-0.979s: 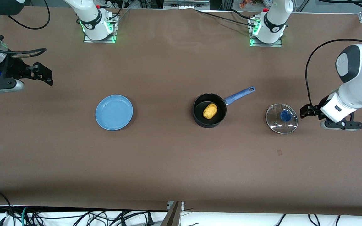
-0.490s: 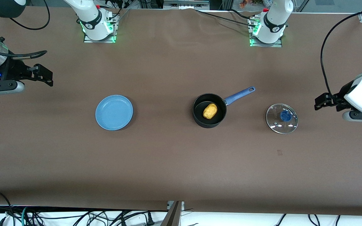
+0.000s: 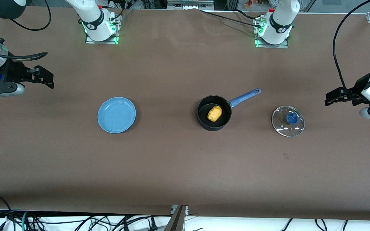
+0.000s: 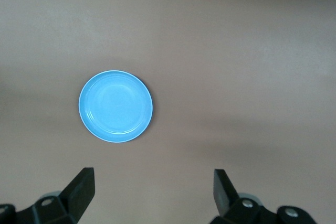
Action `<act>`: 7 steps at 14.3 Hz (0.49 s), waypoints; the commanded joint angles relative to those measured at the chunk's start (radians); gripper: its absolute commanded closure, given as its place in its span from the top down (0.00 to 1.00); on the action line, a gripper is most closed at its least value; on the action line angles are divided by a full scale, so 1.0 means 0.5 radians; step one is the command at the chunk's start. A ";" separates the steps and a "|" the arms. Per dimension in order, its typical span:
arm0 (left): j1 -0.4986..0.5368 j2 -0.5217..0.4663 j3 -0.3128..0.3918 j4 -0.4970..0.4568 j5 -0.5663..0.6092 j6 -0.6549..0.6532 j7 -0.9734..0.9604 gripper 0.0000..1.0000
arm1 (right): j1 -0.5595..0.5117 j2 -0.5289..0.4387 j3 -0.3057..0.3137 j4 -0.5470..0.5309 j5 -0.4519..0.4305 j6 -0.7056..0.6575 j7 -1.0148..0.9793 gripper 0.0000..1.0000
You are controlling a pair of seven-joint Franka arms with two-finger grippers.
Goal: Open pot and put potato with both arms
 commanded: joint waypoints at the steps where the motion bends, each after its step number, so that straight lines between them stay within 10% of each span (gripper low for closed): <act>1: -0.013 0.019 -0.019 0.081 -0.023 -0.073 -0.038 1.00 | -0.019 0.013 0.015 0.040 -0.026 -0.021 -0.035 1.00; 7: -0.344 -0.092 0.226 0.072 -0.023 -0.085 -0.029 1.00 | -0.019 0.013 0.015 0.040 -0.026 -0.021 -0.035 1.00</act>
